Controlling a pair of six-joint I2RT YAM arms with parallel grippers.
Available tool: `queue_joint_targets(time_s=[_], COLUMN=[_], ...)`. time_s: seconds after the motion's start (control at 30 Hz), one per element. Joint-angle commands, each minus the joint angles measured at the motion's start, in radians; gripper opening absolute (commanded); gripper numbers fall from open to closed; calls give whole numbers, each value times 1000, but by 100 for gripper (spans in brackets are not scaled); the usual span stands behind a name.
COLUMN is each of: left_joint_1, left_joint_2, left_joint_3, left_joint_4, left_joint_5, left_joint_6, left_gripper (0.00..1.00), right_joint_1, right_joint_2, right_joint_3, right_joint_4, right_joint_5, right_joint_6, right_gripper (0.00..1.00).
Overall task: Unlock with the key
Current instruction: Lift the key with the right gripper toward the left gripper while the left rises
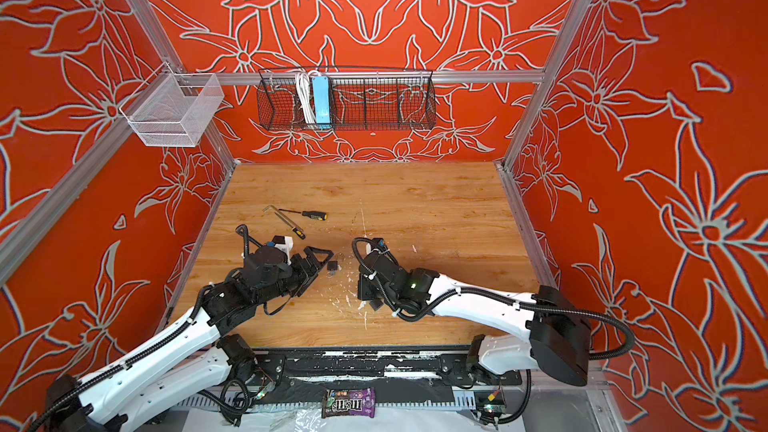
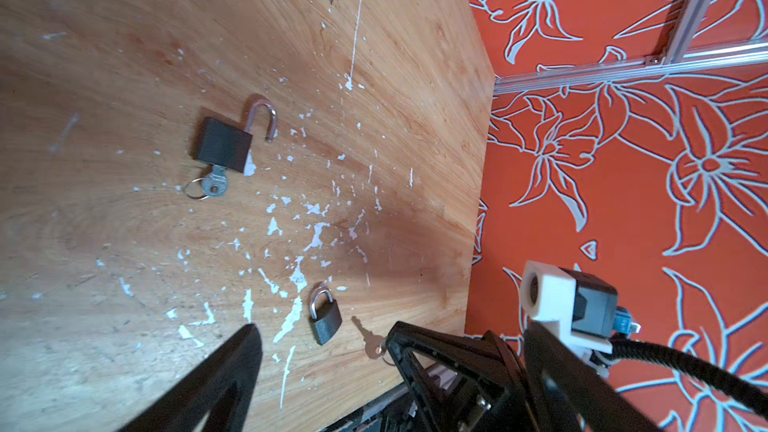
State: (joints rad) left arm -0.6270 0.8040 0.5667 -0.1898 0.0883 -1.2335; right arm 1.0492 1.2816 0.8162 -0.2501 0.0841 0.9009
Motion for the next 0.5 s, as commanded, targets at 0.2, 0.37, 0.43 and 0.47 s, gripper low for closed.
queue_joint_targets(time_s=[0.2,0.37,0.43,0.47], left_joint_1=[6,6,6,5], left_joint_2=[103,107,107,108], left_joint_3=[82,43,40,39], left_joint_4=[95,180,199,203], left_joint_5=[101,145,149,151], left_joint_6=[56,-51,-85,-101], left_gripper=[98,98,98,98], right_joint_1=[-61,-80,-81,-83], right_joint_2=[-109,-129,-127,-124], right_joint_3=[1,25,39,48], right_joint_4=[-50,-57,-56,-57], right_joint_5=[-15,-24,-24,-23], right_joint_6=[-47,-79,-95,-102], right_gripper=[0,0,0,0])
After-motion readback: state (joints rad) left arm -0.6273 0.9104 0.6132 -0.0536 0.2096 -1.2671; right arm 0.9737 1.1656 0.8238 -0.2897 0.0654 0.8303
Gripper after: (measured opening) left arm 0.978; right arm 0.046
